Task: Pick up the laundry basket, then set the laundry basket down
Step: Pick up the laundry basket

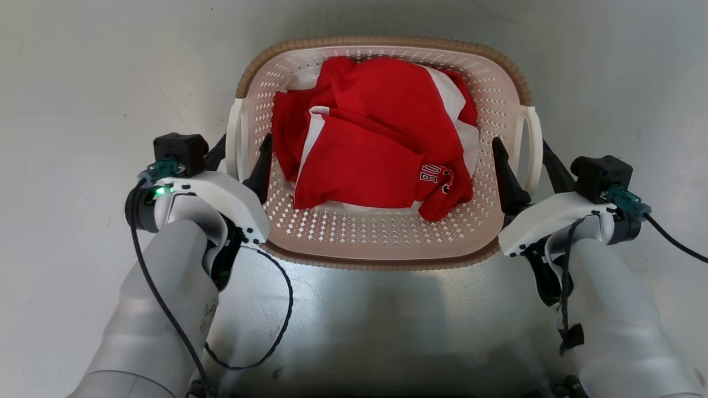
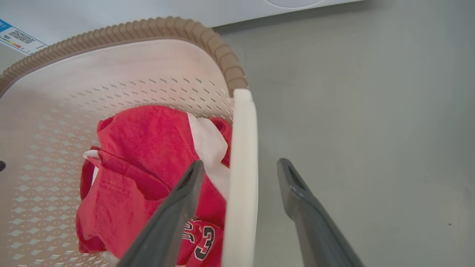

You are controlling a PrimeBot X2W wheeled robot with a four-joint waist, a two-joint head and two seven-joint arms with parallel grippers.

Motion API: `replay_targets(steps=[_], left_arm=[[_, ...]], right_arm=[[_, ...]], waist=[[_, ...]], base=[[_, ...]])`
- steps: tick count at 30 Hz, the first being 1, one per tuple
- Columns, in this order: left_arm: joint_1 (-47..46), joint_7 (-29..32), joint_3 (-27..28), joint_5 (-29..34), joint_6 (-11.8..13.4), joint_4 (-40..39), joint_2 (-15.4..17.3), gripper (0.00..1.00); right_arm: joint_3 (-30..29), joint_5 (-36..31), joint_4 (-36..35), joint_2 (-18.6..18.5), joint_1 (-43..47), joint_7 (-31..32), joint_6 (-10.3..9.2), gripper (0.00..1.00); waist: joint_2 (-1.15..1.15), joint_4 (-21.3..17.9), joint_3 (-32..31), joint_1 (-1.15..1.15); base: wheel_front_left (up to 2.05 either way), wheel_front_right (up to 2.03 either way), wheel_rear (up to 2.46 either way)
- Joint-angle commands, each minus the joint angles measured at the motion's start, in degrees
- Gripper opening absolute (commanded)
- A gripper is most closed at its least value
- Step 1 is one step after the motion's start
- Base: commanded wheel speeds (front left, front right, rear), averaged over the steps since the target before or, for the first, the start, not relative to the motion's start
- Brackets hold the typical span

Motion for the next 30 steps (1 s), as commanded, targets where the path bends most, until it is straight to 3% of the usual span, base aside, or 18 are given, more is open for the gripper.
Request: replay_targets(steps=[1,5,6,8,9,11,12,21,30], left_arm=[[0.43,-0.34,0.48,-0.79,-0.14,0.2,1.62,1.0],[-0.12,-0.34,-1.33,-2.52,-0.14,1.31,1.31,1.0],[-0.25,-0.34,-1.77,-2.96,-0.14,1.55,1.27,0.96],[-0.5,-0.34,-2.63,-3.84,-0.14,2.01,1.24,0.67],[-0.64,-0.34,-3.04,-4.24,-0.14,2.17,1.26,0.48],[-0.88,-0.34,-3.84,-5.0,-0.14,2.36,1.3,0.0],[-0.96,-0.34,-4.28,-5.42,-0.14,2.45,1.3,0.0],[-0.82,-0.34,-7.29,-8.26,-0.14,2.67,2.16,0.0],[0.97,-0.34,-11.9,-11.66,-0.14,6.76,1.21,0.0]], right_arm=[[1.49,0.43,0.3,0.72,1.2,-0.54,0.36,1.0],[2.29,1.02,2.49,0.57,0.25,-0.54,0.36,1.0],[2.57,1.2,3.03,0.55,-0.02,-0.54,0.36,1.0],[2.93,1.59,3.85,0.47,-0.52,-0.54,0.36,0.74],[3.08,1.9,4.38,0.47,-0.73,-0.54,0.36,0.44],[3.4,2.26,5.06,0.45,-1.21,-0.54,0.36,0.07],[3.53,2.43,5.32,0.44,-1.42,-0.54,0.36,0.0],[4.67,4.1,6.45,0.52,-1.73,-0.54,0.36,0.0],[7.12,8.88,9.78,0.77,0.93,-0.54,0.36,0.0]], waist=[[0.0,0.14,0.23,0.0],[0.0,0.45,0.53,0.0],[0.0,0.51,0.61,0.0],[0.0,0.61,0.8,0.0],[0.0,0.68,0.88,0.0],[0.0,0.78,1.04,0.0],[0.0,0.82,1.09,0.0],[0.0,0.57,-0.74,0.0],[0.0,-0.03,-9.38,0.0]], base=[[0.0,0.0,0.0],[0.0,0.0,0.0],[0.0,0.0,0.0],[0.0,0.0,0.0],[0.0,0.0,0.0],[0.0,0.0,0.0],[0.0,0.0,0.0],[0.0,0.0,0.0],[0.0,0.0,0.0]])
